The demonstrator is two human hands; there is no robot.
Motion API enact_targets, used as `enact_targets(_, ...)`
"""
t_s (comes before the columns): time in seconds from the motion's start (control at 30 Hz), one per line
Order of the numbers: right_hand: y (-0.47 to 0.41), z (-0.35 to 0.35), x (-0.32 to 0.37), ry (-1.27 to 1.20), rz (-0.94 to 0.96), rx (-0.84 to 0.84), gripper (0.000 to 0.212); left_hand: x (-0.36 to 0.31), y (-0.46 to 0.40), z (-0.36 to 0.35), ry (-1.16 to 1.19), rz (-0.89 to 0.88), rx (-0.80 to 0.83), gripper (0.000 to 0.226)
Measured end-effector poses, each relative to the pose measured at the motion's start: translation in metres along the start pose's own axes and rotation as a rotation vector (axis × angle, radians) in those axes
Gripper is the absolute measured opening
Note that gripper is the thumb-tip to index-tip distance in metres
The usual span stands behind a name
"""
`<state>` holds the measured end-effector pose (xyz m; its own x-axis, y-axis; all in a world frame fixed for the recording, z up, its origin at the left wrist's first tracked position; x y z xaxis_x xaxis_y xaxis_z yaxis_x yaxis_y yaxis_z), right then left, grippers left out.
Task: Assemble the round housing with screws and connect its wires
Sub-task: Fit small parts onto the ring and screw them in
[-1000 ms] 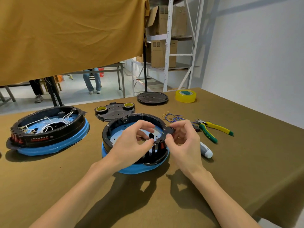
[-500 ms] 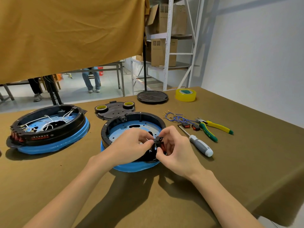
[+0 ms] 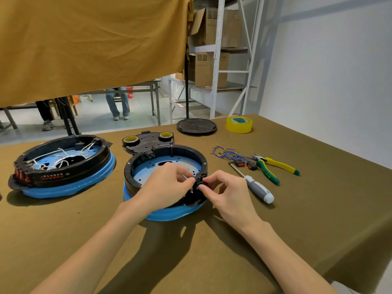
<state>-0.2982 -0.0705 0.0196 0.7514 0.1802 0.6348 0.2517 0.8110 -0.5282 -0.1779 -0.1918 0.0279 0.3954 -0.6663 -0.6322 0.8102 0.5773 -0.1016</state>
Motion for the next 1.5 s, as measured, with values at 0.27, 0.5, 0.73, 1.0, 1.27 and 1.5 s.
enact_targets(0.27,0.000,-0.002,-0.003,-0.039,-0.030,0.035,0.023,0.000,-0.002,-0.001,0.004,-0.005,0.032,0.020)
enact_targets(0.5,0.001,-0.005,-0.001,0.041,-0.029,0.101,0.040,0.000,-0.003,-0.003,0.008,-0.035,0.043,0.021)
enact_targets(0.73,0.002,0.001,0.005,-0.009,0.001,0.011,0.030,0.002,-0.005,-0.003,0.001,-0.028,0.030,0.021)
enact_targets(1.0,0.006,-0.001,0.006,0.004,0.023,-0.051,0.021,-0.001,-0.003,-0.001,0.008,-0.031,0.032,0.021)
enact_targets(1.27,0.004,-0.005,0.006,0.083,-0.018,-0.010,0.023,0.000,-0.002,0.001,-0.019,-0.029,0.033,0.022)
enact_targets(1.5,0.003,-0.013,0.006,0.010,-0.042,0.069,0.016,-0.001,-0.003,-0.004,-0.090,0.001,0.087,0.023)
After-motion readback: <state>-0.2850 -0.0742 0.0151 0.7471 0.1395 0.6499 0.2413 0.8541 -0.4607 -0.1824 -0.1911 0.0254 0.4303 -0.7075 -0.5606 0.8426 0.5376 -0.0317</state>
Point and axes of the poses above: each hand's wrist, its own y-axis away from the middle knuckle, its own z-axis out of the back of the hand, x = y × z, the point moved 8 cm from there along -y, towards the middle knuckle, and after that the axes turned 9 degrees about x, right-handed, at the moved point
